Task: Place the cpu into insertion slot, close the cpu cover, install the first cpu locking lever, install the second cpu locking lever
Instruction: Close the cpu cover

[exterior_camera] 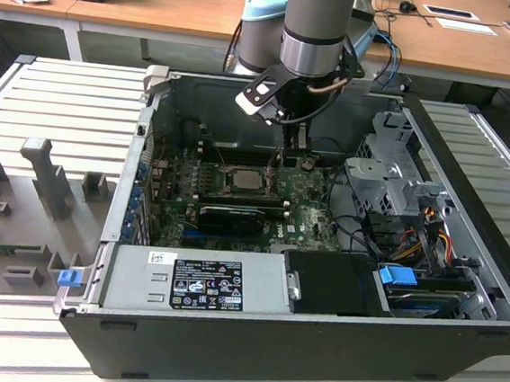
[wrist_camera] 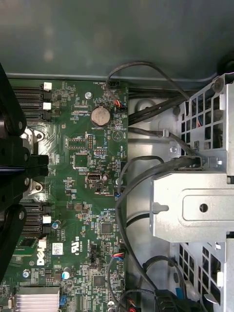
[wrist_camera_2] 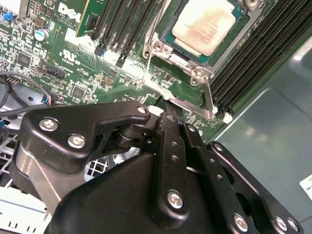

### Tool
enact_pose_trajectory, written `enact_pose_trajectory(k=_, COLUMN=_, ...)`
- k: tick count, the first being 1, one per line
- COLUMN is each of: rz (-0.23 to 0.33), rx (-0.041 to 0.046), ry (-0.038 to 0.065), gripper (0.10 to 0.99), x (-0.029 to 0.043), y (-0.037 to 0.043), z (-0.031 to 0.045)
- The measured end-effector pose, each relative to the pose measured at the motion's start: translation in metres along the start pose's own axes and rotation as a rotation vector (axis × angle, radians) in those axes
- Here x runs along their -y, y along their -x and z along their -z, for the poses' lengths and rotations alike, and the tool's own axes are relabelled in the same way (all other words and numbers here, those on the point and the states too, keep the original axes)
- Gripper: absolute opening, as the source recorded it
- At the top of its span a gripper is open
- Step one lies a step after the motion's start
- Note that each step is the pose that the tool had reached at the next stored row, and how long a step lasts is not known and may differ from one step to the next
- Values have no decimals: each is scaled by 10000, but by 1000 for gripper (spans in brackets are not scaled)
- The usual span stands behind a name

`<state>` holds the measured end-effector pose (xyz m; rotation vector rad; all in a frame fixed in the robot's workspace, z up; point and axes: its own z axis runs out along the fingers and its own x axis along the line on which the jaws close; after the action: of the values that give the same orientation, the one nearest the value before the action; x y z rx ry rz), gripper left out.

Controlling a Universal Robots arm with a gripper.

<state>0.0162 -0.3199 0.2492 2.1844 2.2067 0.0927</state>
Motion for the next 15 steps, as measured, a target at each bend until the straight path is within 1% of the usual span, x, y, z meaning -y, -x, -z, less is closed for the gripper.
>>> enact_pose_trajectory(k=5, rz=-1, rx=0, ry=0, gripper=106, x=47, y=-1, z=3)
enact_pose_trajectory(k=15, rz=0, rx=-1, ry=0, gripper=106, x=112, y=-1, z=6)
